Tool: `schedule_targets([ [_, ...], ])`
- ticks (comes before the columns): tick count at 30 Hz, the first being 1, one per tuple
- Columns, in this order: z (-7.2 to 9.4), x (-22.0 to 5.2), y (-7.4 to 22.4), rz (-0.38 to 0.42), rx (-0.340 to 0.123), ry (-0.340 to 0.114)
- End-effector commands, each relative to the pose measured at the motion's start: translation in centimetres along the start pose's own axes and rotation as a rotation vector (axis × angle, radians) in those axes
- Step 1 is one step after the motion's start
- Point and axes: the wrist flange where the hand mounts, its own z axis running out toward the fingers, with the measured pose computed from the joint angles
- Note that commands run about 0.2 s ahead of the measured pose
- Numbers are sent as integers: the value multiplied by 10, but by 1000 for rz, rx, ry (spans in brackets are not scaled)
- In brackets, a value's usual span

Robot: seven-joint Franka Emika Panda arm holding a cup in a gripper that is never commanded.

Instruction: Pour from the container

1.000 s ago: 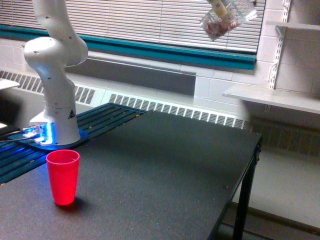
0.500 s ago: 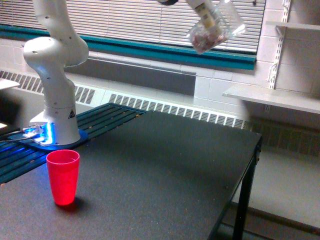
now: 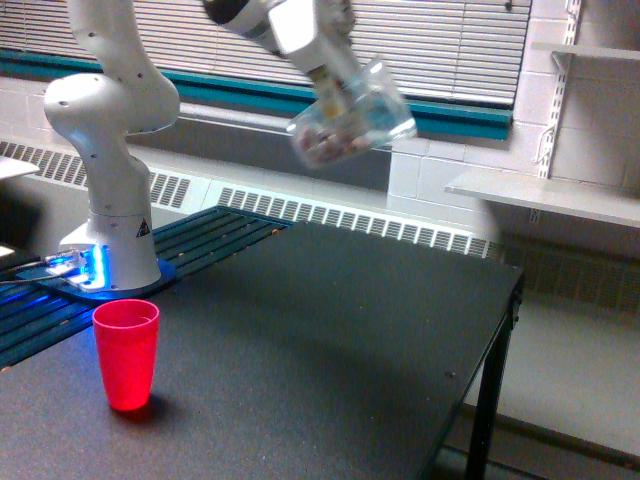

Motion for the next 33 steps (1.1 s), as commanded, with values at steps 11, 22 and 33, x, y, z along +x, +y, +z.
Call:
schedule_targets([
  [11,26,-67,91,-40,-76,-37],
  [22,37,-111,141,-32,-141,-64],
  [33,41,-146,195,-21,-206,-87],
])
